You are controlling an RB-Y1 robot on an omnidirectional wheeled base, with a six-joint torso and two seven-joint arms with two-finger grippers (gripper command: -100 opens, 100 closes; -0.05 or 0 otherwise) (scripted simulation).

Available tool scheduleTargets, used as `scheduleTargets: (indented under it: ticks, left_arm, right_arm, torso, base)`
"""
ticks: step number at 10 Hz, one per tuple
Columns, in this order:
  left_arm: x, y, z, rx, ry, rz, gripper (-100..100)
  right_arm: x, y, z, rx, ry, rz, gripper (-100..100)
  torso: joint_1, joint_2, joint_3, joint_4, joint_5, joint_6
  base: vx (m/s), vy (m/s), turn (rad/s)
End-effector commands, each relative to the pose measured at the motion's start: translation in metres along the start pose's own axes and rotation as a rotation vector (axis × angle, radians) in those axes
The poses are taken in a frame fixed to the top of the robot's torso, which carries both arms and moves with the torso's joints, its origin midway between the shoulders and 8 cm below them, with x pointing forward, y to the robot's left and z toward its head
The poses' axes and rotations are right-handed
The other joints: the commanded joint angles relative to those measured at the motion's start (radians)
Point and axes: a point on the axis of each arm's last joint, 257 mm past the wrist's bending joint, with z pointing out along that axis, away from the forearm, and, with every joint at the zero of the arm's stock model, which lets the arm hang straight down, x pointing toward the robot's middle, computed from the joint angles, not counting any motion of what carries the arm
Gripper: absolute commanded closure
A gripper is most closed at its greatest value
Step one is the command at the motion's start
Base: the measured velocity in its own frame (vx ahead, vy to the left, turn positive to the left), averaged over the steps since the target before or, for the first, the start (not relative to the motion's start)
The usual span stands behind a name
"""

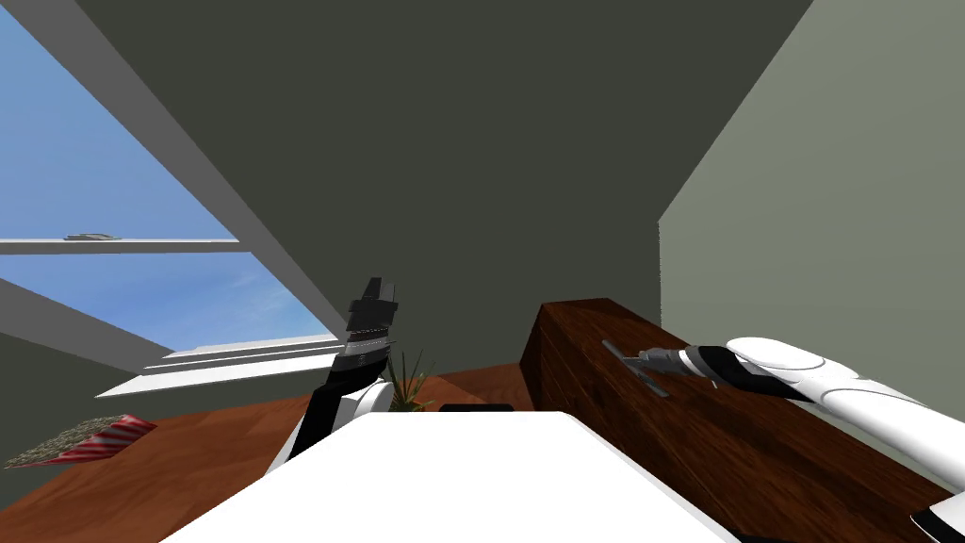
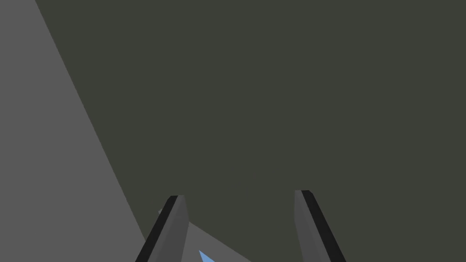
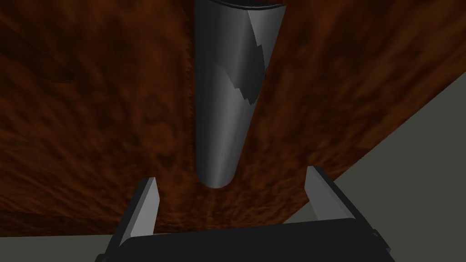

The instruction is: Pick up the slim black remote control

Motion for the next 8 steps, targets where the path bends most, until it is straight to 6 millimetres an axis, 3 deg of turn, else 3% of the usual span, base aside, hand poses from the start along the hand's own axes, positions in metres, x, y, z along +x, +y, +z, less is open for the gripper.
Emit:
scheduleTargets:
  ticks: [1, 3, 4, 6, 7, 8]
  left_arm:
    - [0.000, 0.000, 0.000, 0.000, 0.000, 0.000, 0]
    - [0.000, 0.000, 0.000, 0.000, 0.000, 0.000, 0]
    - [0.000, 0.000, 0.000, 0.000, 0.000, 0.000, 0]
    - [0.000, 0.000, 0.000, 0.000, 0.000, 0.000, 0]
    - [0.000, 0.000, 0.000, 0.000, 0.000, 0.000, 0]
    - [0.000, 0.000, 0.000, 0.000, 0.000, 0.000, 0]
  right_arm:
    - [0.013, -0.006, -0.005, 0.010, 0.034, 0.022, -100]
    - [0.048, -0.016, -0.016, 0.031, 0.127, 0.073, -100]
    - [0.048, -0.016, -0.016, 0.031, 0.127, 0.073, -100]
    - [0.076, -0.021, -0.025, 0.044, 0.199, 0.116, -100]
    - [0.076, -0.021, -0.025, 0.044, 0.199, 0.116, -100]
    - [0.095, -0.022, -0.030, 0.050, 0.247, 0.146, -100]
  torso:
    - [0.000, 0.000, 0.000, 0.000, 0.000, 0.000]
    - [0.000, 0.001, 0.000, 0.000, 0.000, 0.000]
    - [0.001, 0.000, 0.000, 0.000, 0.000, 0.000]
    - [0.000, 0.002, 0.001, 0.000, 0.000, 0.001]
    - [-0.001, 0.001, 0.001, 0.000, 0.000, 0.000]
    - [-0.001, 0.002, 0.001, 0.000, 0.000, 0.001]
  base:
    - [0.066, 0.024, 0.060]
    - [0.072, 0.042, 0.103]
    - [0.055, 0.035, 0.044]
    - [0.054, 0.022, 0.075]
    - [0.049, 0.014, 0.028]
    - [0.051, 0.010, 0.062]
